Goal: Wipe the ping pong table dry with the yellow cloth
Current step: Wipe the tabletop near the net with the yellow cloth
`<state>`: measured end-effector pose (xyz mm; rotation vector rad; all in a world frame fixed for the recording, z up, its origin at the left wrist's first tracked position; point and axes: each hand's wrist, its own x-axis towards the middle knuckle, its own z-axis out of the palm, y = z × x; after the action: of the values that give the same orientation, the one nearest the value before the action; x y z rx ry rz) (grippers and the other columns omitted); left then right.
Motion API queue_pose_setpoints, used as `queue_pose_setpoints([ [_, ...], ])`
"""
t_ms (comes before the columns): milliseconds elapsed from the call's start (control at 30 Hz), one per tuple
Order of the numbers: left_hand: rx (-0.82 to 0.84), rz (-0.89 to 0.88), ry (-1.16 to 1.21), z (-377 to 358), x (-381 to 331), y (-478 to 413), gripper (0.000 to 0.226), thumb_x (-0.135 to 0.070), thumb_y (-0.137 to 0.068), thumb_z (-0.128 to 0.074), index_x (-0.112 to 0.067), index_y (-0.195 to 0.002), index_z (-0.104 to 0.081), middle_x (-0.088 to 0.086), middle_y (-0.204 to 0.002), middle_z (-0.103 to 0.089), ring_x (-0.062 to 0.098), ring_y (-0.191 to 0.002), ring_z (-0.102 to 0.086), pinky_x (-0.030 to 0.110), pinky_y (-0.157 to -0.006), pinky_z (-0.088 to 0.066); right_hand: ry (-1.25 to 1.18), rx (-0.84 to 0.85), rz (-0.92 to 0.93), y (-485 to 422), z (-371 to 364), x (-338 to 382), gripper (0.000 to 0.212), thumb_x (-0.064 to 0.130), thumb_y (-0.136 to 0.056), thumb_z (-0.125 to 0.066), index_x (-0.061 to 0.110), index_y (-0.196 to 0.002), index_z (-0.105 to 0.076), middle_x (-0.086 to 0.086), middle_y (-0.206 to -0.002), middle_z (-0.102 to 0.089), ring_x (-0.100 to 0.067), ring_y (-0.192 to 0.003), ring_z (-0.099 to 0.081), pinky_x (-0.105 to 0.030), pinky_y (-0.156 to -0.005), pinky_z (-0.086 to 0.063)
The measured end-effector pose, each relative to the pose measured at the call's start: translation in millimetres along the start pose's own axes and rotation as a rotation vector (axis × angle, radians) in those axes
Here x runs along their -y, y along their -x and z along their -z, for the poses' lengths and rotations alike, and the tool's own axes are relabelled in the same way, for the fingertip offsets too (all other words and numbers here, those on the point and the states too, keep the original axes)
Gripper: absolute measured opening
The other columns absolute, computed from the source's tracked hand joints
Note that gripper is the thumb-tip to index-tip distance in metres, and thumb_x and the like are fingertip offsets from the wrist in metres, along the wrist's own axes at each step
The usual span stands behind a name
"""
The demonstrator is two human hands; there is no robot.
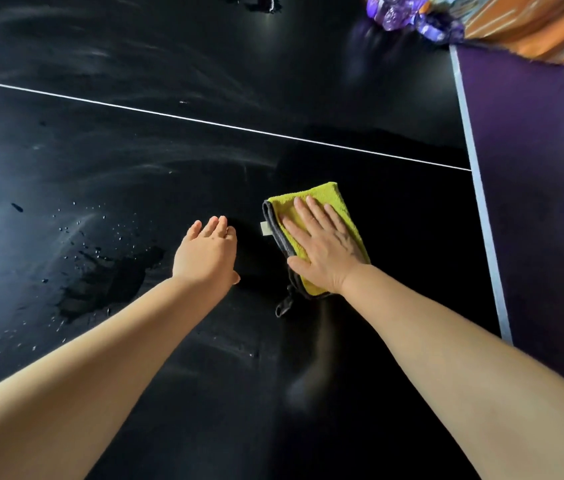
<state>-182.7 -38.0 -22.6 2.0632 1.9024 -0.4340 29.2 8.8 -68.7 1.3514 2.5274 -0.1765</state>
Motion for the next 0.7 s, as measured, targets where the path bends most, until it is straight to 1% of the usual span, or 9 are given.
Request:
queue_pose_setpoints([
  [100,-0.115,-0.049,0.031,-12,-5,28,0.073,-0.036,-0.094,-0.052,-0.010,-0.150,-0.013,0.007,-0.159,-0.003,0.018,-0.146,0.001,0.033,-0.118,0.001,0.026,0.014,0.019,39,-8,26,0.080,0.059,-0.084,-0.013,0.027,-0.157,-0.002,-0.008,-0.163,0.018,-0.024,-0.149,0.021,-0.046,-0.121,0.007],
  [167,-0.140,-0.065,0.081,-23,-6,50,0.071,-0.036,-0.095,-0.050,-0.011,-0.150,-0.014,0.006,-0.159,-0.004,0.017,-0.146,0.001,0.033,-0.118,0.002,0.029,-0.008,0.024,66,-17,43,0.079,0.059,-0.087,-0.018,0.025,-0.157,-0.007,-0.010,-0.164,0.012,-0.026,-0.150,0.017,-0.047,-0.121,0.005],
  [267,-0.119,-0.101,0.100,-40,-2,86,0.070,-0.036,-0.095,-0.049,-0.012,-0.150,-0.013,0.006,-0.159,-0.003,0.017,-0.146,0.003,0.033,-0.118,0.003,0.045,-0.037,0.021,106,-32,71,0.077,0.058,-0.090,-0.028,0.022,-0.157,-0.013,-0.013,-0.164,0.005,-0.029,-0.151,0.010,-0.048,-0.120,0.003],
  [367,-0.106,-0.140,0.103,-55,6,124,0.071,-0.036,-0.095,-0.049,-0.012,-0.151,-0.012,0.006,-0.159,-0.002,0.018,-0.146,0.004,0.033,-0.118,0.004,0.059,-0.050,-0.011,146,-46,103,0.078,0.058,-0.090,-0.032,0.021,-0.156,-0.014,-0.014,-0.164,0.001,-0.031,-0.151,0.005,-0.049,-0.119,-0.001],
  [567,-0.092,-0.209,0.104,-76,32,196,0.074,-0.040,-0.094,-0.050,-0.015,-0.151,-0.009,0.005,-0.159,0.000,0.017,-0.146,0.006,0.033,-0.117,0.006,0.046,-0.045,-0.085,224,-61,170,0.080,0.058,-0.090,-0.033,0.022,-0.156,-0.006,-0.016,-0.164,-0.003,-0.033,-0.151,-0.001,-0.050,-0.118,-0.006],
  [700,-0.079,-0.244,0.080,-87,50,235,0.075,-0.040,-0.094,-0.050,-0.016,-0.151,-0.008,0.005,-0.159,0.001,0.017,-0.145,0.007,0.033,-0.117,0.006,0.007,-0.020,-0.159,271,-70,221,0.082,0.058,-0.089,-0.035,0.024,-0.158,-0.007,-0.015,-0.164,-0.003,-0.034,-0.151,-0.002,-0.050,-0.118,-0.008],
])
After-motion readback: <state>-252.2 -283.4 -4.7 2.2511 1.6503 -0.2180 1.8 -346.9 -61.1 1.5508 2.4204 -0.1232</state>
